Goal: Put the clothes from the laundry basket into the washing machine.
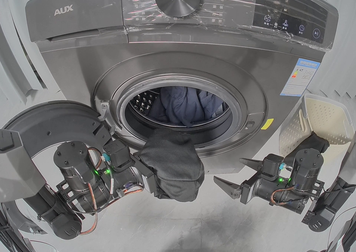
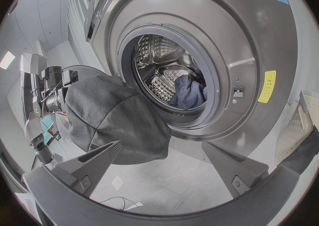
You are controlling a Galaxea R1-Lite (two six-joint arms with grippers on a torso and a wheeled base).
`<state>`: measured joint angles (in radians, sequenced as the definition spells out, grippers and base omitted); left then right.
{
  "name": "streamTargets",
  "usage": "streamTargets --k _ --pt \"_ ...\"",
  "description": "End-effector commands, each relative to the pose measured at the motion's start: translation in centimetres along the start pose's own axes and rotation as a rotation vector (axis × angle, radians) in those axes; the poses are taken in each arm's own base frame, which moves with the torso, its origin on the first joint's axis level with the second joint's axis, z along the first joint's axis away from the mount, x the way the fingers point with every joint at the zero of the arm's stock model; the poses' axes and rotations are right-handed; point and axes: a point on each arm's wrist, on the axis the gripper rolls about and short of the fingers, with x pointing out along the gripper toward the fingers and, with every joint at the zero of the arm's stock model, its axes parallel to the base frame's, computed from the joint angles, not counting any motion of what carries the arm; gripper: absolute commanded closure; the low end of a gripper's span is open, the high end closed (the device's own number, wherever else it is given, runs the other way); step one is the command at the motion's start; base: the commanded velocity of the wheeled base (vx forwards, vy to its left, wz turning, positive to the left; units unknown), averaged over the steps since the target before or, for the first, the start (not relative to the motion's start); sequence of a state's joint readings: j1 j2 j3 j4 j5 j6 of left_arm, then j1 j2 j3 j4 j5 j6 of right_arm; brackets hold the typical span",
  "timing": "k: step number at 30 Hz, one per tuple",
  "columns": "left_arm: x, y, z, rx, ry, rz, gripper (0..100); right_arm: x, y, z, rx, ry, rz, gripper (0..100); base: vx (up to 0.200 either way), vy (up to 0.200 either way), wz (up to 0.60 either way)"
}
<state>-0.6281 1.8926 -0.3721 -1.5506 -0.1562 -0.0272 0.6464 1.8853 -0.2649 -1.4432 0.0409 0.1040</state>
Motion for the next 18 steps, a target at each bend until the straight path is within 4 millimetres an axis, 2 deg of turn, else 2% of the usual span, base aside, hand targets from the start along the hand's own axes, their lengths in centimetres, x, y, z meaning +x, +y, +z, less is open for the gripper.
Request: streamTargets --k 1,3,6,8,10,11,12,14,18 --pt "0.1 -0.2 -0.1 -0.003 0.003 -0.007 100 0.0 0.0 -0.1 0.0 0.002 0.001 0 0.2 0.0 0.0" --pt "0.1 -0.3 -0.2 -0.002 0.007 -0.012 100 0.0 0.1 -0.1 -0.001 0.004 0.006 0 0.2 0.0 0.0" --pt "0.3 -0.7 -0.4 -0.003 0.011 -0.025 100 -0.1 0.5 -0.1 -0.003 0.003 0.016 0 0.0 0.0 0.0" --pt "1.2 -1.6 -0.9 -0.022 0.021 -0.063 100 -0.1 1.0 0.1 -0.005 -0.003 0.037 0 0.0 0.0 0.0" --pt "2.5 -1.7 -1.6 -0.018 0.027 -0.069 100 -0.2 1.2 -0.1 0.0 0.004 0.045 0 0.0 0.0 0.0" --pt "2.7 -1.7 -1.8 -0.012 0.03 -0.068 100 -0.2 1.3 -0.1 -0.001 0.006 0.048 0 0.0 0.0 0.0" --pt "4.1 -1.3 -2.7 0.0 0.034 -0.048 100 -0.4 1.5 -0.3 -0.002 0.015 0.056 0 0.0 0.0 0.0" --pt "5.5 -1.1 -3.3 -0.011 0.025 -0.04 100 -0.7 1.7 -0.4 -0.004 0.019 0.063 0 0.0 0.0 0.0" --pt "7.1 -0.3 -4.5 -0.02 0.027 -0.02 100 -0.7 2.0 -0.3 -0.006 0.017 0.076 0 0.0 0.0 0.0"
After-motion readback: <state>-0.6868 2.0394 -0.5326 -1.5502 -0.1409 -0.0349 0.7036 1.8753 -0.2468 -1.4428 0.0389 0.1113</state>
